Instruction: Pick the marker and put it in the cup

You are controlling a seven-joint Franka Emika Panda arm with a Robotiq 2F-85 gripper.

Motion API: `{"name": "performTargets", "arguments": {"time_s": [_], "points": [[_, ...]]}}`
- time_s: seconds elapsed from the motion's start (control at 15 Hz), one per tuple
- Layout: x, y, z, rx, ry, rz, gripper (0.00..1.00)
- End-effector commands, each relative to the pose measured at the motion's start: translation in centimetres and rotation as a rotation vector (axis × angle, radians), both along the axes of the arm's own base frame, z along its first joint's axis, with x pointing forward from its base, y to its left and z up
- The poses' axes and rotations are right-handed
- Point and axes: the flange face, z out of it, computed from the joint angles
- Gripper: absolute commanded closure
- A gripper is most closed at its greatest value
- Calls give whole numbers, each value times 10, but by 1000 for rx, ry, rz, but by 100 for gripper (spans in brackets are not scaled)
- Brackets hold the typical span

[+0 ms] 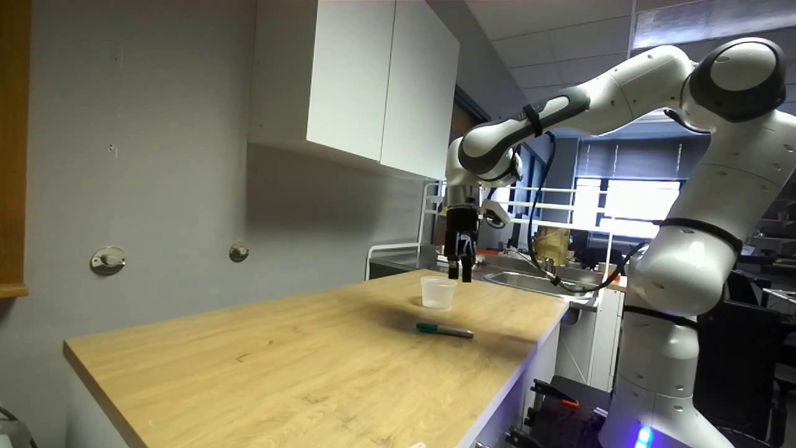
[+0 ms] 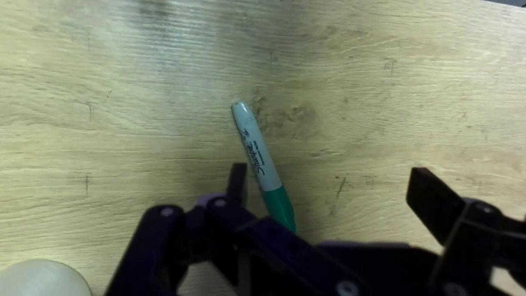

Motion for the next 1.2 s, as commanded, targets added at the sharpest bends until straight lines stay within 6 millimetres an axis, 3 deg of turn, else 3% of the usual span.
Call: {"name": "performTargets", "arguments": {"time_s": [0.0, 0.47, 1.07, 1.13], "points": [[13, 11, -24, -34, 25, 130, 0], [29, 21, -80, -110, 118, 237, 0], [50, 26, -117, -128, 195, 261, 0], [53, 26, -121, -132, 197, 257, 25]]}}
